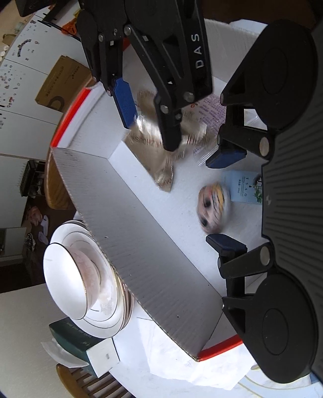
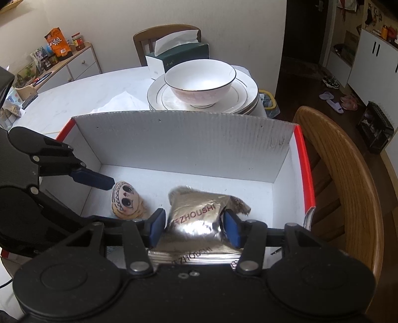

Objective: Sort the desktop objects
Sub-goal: 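Lower the cookie into the box with the left tool while the right tool releases the foil bag, then withdraw both open tools from the box toward the table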

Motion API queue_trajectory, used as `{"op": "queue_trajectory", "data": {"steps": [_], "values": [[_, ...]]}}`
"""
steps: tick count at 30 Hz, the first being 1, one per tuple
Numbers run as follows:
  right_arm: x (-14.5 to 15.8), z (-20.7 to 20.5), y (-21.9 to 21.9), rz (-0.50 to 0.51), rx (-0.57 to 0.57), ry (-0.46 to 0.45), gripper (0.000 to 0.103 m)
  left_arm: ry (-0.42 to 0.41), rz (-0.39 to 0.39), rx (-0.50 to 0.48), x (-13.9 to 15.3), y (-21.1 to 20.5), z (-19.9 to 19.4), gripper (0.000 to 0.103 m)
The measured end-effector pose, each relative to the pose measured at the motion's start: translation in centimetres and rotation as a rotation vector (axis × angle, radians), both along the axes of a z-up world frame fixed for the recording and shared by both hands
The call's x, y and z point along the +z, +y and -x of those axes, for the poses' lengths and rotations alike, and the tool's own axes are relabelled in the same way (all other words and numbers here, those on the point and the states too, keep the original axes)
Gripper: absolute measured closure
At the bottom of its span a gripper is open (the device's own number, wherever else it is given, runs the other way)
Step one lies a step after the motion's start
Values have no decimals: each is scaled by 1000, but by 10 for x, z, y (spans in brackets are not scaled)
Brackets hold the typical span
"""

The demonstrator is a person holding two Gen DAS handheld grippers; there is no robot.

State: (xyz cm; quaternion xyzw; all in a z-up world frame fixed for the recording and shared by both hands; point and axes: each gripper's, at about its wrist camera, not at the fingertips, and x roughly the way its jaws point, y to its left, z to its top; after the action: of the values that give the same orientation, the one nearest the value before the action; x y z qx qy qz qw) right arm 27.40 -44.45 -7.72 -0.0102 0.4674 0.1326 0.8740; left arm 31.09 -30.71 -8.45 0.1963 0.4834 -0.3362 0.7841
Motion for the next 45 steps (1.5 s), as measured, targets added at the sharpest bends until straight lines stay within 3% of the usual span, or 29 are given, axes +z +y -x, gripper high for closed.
{"op": "queue_trajectory", "data": {"steps": [2, 10, 14, 16, 21, 24, 27, 29, 36, 40, 45], "values": [[3, 2, -1, 1, 0, -13, 40, -5, 9, 6, 2, 2, 2, 46], [16, 13, -7, -29, -8, -43, 37, -20, 57, 40, 13, 12, 12, 46], [26, 22, -8, -51, -3, -72, 26, -27, 79, 47, 19, 18, 20, 46], [29, 26, -6, -59, 3, -79, 26, -30, 89, 50, 22, 21, 25, 37], [37, 37, -2, -88, 5, -99, 24, -39, 120, 61, 30, 30, 35, 36], [43, 46, 1, -100, 5, -122, 16, -57, 146, 64, 38, 36, 43, 27], [49, 53, 6, -108, 9, -145, 14, -72, 179, 71, 46, 42, 50, 24], [54, 57, 9, -115, 5, -160, 12, -81, 200, 78, 51, 48, 54, 16], [68, 75, 20, -143, -19, -199, 9, -107, 267, 92, 65, 69, 70, 15], [74, 86, 30, -158, -29, -213, 8, -121, 306, 98, 73, 86, 81, 4], [81, 96, 49, -168, -34, -233, 7, -143, 339, 109, 82, 113, 95, 4]]}}
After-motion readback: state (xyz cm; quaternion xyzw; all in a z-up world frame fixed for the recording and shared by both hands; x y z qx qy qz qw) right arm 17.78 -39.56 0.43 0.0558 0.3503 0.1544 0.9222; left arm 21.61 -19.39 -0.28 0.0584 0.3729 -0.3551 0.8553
